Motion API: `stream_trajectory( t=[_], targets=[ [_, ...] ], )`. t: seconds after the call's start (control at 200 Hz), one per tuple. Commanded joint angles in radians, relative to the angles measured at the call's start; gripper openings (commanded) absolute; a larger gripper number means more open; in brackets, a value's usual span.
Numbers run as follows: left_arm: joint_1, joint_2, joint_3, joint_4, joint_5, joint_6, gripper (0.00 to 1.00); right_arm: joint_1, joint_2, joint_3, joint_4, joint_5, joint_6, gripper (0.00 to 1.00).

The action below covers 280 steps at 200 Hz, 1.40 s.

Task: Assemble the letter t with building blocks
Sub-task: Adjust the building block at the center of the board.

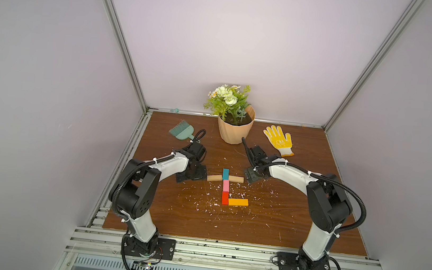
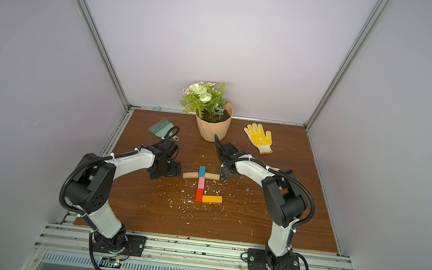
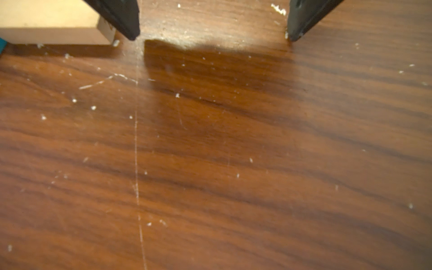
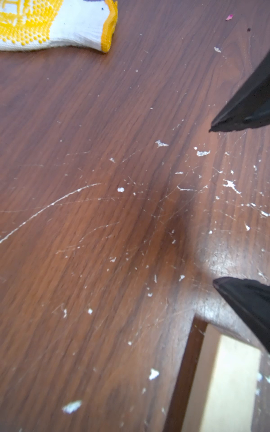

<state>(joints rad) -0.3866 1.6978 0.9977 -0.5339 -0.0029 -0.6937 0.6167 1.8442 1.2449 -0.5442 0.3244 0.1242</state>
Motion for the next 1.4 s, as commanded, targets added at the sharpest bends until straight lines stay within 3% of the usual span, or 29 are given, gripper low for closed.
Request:
stream_trajectory(
  t=[0.0,1.396],
  targets=[
    [-0.013,-0.018,-0.010,-0.012,0.011,-0.023,0.99,-0.006,-0.062,-0.002,-0.010,-0.008,0.023,0.99],
    [-0.034,0.022,0.025,0.014,0.047,-0.027,0.99,-0.014,-0.058,-0.015,-0.018,0.019,0.029,0.99]
  ],
)
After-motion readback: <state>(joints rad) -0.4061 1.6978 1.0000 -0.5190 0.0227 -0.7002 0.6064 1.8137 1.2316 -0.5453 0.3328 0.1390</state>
